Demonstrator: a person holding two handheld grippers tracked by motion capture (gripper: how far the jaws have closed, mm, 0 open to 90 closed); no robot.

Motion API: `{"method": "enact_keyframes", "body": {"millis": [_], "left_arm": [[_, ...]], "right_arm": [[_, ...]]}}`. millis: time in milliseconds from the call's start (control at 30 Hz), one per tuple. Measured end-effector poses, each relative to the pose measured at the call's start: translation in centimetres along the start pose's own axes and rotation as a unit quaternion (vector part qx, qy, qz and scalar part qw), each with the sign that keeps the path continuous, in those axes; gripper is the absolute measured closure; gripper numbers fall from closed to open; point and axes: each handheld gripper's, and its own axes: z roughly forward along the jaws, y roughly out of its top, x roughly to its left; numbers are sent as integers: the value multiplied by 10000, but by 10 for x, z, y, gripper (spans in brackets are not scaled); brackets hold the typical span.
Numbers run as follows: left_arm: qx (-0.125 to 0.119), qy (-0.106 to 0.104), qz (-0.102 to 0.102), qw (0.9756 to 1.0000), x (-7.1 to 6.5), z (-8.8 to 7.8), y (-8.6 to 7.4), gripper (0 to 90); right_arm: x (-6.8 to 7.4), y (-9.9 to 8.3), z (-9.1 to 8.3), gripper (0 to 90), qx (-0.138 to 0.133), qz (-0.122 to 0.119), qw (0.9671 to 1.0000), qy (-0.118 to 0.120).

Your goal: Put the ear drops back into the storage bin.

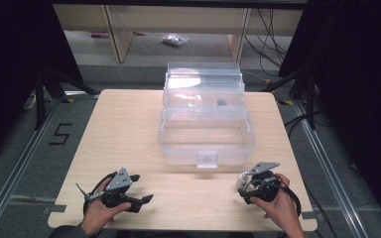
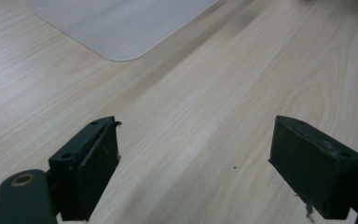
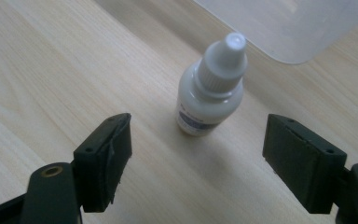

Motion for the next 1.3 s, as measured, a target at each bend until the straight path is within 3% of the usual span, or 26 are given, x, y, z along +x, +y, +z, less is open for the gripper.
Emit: {"method": "enact_keyframes", "body": {"millis": [100,200,833,867,1000,1033,1100,1300], "left_arm": [[-1,-3,-5,10000,0,0,0,149],[-26,38,-25,10000,0,0,0,149],[-31,83,-23,10000,0,-1,0,149],[-27,80,-24,10000,0,-1,0,148],[-29,79,-21,10000,0,-1,0,148],[-31,79,-26,10000,0,-1,0,149],[-14,81,-22,10000,0,-1,0,148],[-8,69,-14,10000,0,-1,0,149]], "right_arm": [[0,3,4,257,-36,-99,9999,-18],[-1,9,6,275,104,-198,9997,11],[-10,19,21,410,322,-185,9992,162],[-11,20,23,425,332,-238,9988,251],[-11,20,23,449,315,-241,9991,177],[-10,21,24,469,366,-135,9991,184],[-11,22,25,482,344,-326,9987,198],[-12,24,29,528,414,-286,9985,229]]}}
